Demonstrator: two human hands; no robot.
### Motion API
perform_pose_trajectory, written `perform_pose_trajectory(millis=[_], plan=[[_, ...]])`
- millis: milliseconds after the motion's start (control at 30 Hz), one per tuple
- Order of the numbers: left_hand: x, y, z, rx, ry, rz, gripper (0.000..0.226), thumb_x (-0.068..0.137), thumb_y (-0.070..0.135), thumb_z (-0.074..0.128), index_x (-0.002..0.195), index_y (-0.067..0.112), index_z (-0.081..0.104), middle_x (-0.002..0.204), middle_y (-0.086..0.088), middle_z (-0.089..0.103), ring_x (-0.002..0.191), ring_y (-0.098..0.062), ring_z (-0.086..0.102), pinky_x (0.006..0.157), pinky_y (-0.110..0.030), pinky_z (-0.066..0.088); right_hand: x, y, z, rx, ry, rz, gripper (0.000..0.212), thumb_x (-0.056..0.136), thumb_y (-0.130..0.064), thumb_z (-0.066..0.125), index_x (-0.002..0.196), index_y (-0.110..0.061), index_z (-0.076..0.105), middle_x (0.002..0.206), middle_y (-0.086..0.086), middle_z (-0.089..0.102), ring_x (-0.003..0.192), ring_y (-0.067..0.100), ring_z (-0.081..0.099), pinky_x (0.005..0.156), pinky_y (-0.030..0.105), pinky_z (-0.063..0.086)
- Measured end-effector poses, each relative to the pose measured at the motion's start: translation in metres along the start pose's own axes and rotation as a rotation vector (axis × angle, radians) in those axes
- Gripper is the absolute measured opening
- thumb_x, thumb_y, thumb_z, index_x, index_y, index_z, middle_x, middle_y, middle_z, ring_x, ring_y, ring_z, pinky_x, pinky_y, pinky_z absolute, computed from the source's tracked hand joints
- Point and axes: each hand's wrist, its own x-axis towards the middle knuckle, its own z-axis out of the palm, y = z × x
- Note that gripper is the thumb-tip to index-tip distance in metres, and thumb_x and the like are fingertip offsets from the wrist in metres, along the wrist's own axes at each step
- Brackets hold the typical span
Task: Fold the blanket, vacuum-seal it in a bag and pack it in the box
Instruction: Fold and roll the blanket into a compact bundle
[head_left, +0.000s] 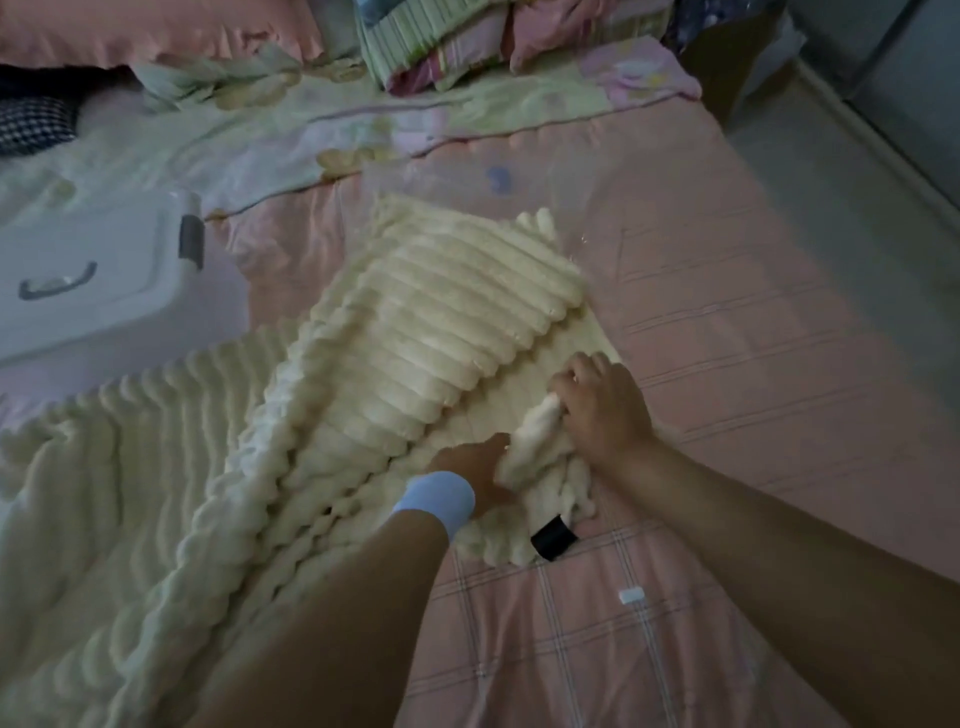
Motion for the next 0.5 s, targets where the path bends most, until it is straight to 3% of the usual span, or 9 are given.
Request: perform_pose_trajectory(millis=[67, 100, 167, 233, 267, 333, 433, 500], plan=[[0.005, 0.001, -0.011, 0.029, 0.187, -0.095, 0.045, 0.094, 0.041, 0.051, 0.137, 0.030, 0.045, 0.137, -0.006, 0.053, 0.123, -0.030, 0.051, 0.098, -0.038, 0.043, 0.015, 0.003, -0.005, -0.023, 0.128, 0.079, 0.021, 0.073, -0.006, 0.073, 0.087, -0.013, 0.059, 0.087, 0.010, 0.055, 0.076, 0.031, 0.054, 0.060, 0.037, 0.039], [0.007, -0.001, -0.017, 0.000, 0.289, -0.170, 0.038, 0.095, 0.037, 0.050, 0.132, 0.029, 0.050, 0.133, -0.006, 0.053, 0.122, -0.030, 0.051, 0.095, -0.039, 0.044, 0.016, 0.004, -0.008, -0.044, 0.179, 0.018, 0.022, 0.073, -0.004, 0.073, 0.085, -0.013, 0.057, 0.084, 0.010, 0.055, 0.073, 0.030, 0.055, 0.058, 0.036, 0.040], [0.005, -0.010, -0.031, -0.049, 0.486, -0.306, 0.036, 0.090, 0.031, 0.055, 0.126, 0.027, 0.051, 0.128, -0.007, 0.045, 0.118, -0.029, 0.046, 0.087, -0.040, 0.046, 0.004, 0.007, -0.008, -0.069, 0.218, -0.292, 0.012, 0.074, -0.003, 0.060, 0.077, -0.014, 0.059, 0.077, 0.008, 0.056, 0.067, 0.028, 0.055, 0.056, 0.034, 0.041], [0.002, -0.018, -0.039, -0.085, 0.588, -0.327, 0.048, 0.082, 0.024, 0.065, 0.125, 0.025, 0.045, 0.127, -0.007, 0.035, 0.113, -0.027, 0.045, 0.079, -0.038, 0.049, -0.023, 0.007, 0.001, -0.041, 0.050, -0.438, 0.014, 0.078, -0.018, 0.048, 0.075, -0.016, 0.062, 0.074, 0.003, 0.059, 0.064, 0.023, 0.058, 0.056, 0.030, 0.043], [0.002, -0.019, -0.041, -0.141, 0.590, -0.290, 0.053, 0.079, 0.019, 0.067, 0.125, 0.024, 0.042, 0.125, -0.005, 0.034, 0.108, -0.027, 0.049, 0.076, -0.038, 0.049, -0.038, 0.005, 0.008, -0.013, -0.130, -0.389, 0.021, 0.081, -0.029, 0.046, 0.079, -0.016, 0.063, 0.076, 0.002, 0.062, 0.066, 0.022, 0.060, 0.059, 0.028, 0.046], [0.000, -0.015, -0.038, -0.266, 0.533, -0.176, 0.042, 0.081, 0.013, 0.061, 0.116, 0.027, 0.041, 0.117, -0.001, 0.043, 0.092, -0.027, 0.058, 0.072, -0.036, 0.049, -0.064, 0.001, 0.021, 0.004, -0.474, -0.173, 0.036, 0.081, -0.043, 0.049, 0.103, -0.017, 0.062, 0.094, 0.002, 0.065, 0.079, 0.022, 0.062, 0.067, 0.031, 0.049], [0.000, -0.001, -0.011, -0.234, 0.343, -0.032, 0.016, 0.086, 0.017, 0.052, 0.094, 0.030, 0.046, 0.100, -0.001, 0.058, 0.085, -0.025, 0.059, 0.073, -0.035, 0.051, -0.081, -0.003, 0.039, 0.143, -0.595, 0.018, 0.063, 0.082, -0.040, 0.067, 0.135, -0.021, 0.038, 0.119, 0.005, 0.052, 0.099, 0.024, 0.059, 0.071, 0.034, 0.047], [0.000, 0.007, 0.013, -0.262, 0.110, -0.008, 0.020, 0.085, 0.023, 0.062, 0.103, 0.028, 0.055, 0.109, -0.002, 0.060, 0.094, -0.024, 0.060, 0.085, -0.037, 0.053, -0.078, -0.002, 0.044, 0.316, -0.614, 0.139, 0.063, 0.084, -0.030, 0.071, 0.138, -0.023, 0.039, 0.121, 0.003, 0.055, 0.103, 0.024, 0.062, 0.078, 0.036, 0.052]])
